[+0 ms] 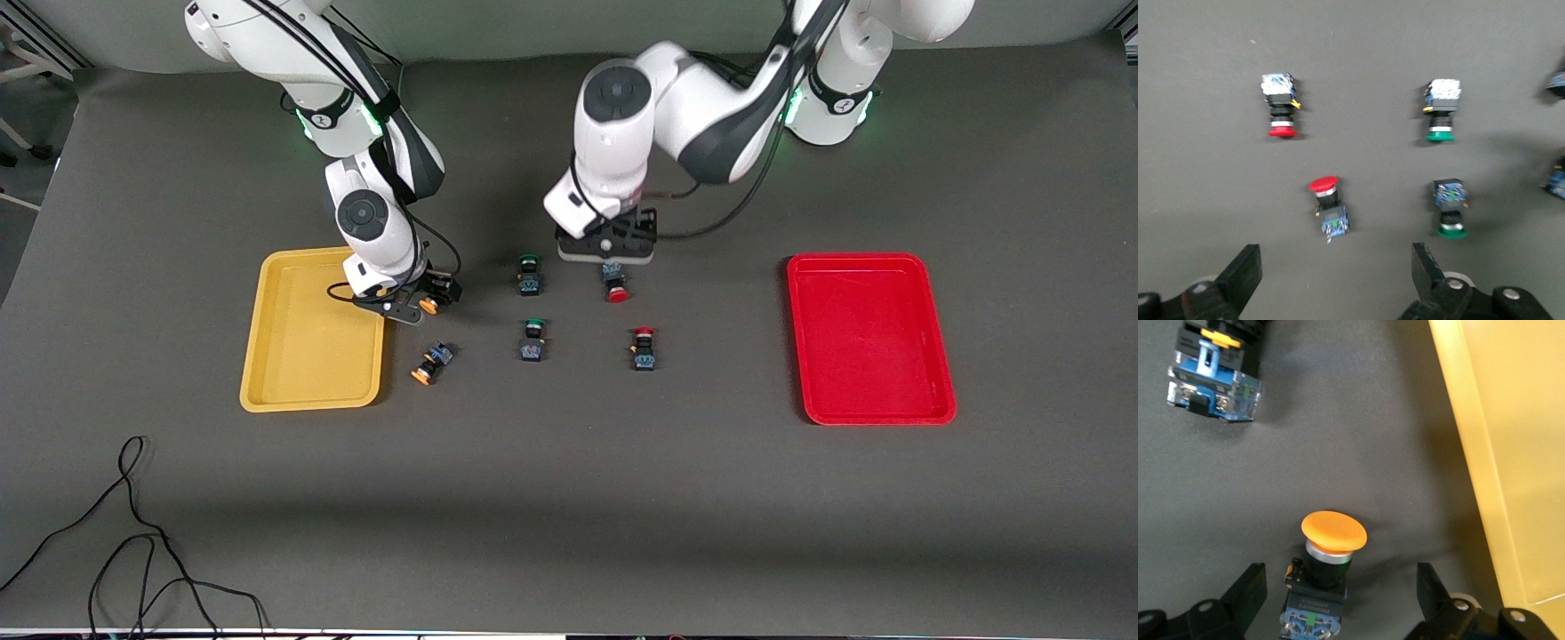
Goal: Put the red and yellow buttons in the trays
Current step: 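Grasp an orange button with the right gripper while the left grasps a red button, then carry the orange button into the yellow tray while the left carries red to red tray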
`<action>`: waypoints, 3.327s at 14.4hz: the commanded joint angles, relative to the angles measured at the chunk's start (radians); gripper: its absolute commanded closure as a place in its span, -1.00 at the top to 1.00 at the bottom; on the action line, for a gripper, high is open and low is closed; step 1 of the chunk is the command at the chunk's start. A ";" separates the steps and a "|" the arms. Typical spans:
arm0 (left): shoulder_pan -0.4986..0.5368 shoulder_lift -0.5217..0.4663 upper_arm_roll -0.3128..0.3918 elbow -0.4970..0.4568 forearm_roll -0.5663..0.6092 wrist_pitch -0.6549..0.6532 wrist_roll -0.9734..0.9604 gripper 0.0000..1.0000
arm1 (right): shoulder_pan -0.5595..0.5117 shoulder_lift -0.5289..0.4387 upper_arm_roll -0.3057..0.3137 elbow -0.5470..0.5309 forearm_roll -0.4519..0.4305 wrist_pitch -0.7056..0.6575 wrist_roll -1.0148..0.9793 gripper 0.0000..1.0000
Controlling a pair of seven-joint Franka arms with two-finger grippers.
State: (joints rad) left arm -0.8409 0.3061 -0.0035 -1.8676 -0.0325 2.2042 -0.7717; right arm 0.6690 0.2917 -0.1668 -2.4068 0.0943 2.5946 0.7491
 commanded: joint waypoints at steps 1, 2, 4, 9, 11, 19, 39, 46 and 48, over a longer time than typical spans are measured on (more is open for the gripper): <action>-0.033 0.039 0.019 -0.084 0.020 0.097 -0.018 1.00 | 0.018 0.014 -0.011 0.005 0.013 0.019 0.032 0.92; -0.032 0.071 0.019 -0.084 0.045 0.110 -0.017 1.00 | 0.018 0.017 -0.011 0.005 0.013 0.019 0.033 0.89; -0.030 0.123 0.020 -0.084 0.049 0.158 -0.015 1.00 | 0.018 0.018 -0.010 0.006 0.015 0.024 0.041 0.88; -0.027 0.237 0.020 -0.079 0.049 0.245 -0.014 1.00 | 0.021 0.033 -0.010 0.006 0.036 0.044 0.044 0.82; -0.027 0.246 0.020 -0.074 0.048 0.255 -0.020 0.99 | 0.035 0.043 -0.010 0.006 0.051 0.059 0.044 0.80; -0.020 0.245 0.022 -0.061 0.034 0.236 -0.067 -0.69 | 0.038 0.040 -0.010 0.008 0.056 0.050 0.044 -0.28; 0.626 -0.148 0.026 -0.102 -0.010 -0.249 0.543 -0.78 | 0.029 -0.254 -0.497 -0.049 0.039 -0.221 -0.395 -0.60; 0.758 0.049 0.030 -0.202 0.054 0.135 0.706 -0.78 | 0.029 -0.074 -0.493 -0.118 0.067 0.013 -0.461 -0.55; 0.758 0.093 0.030 -0.202 0.063 0.192 0.706 -0.74 | 0.035 -0.052 -0.487 -0.117 0.108 0.015 -0.462 -0.25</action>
State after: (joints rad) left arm -0.0806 0.3584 0.0321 -2.0768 0.0090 2.3481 -0.0712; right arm 0.6913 0.2059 -0.6564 -2.5299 0.1533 2.5873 0.3205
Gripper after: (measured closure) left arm 0.621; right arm 0.599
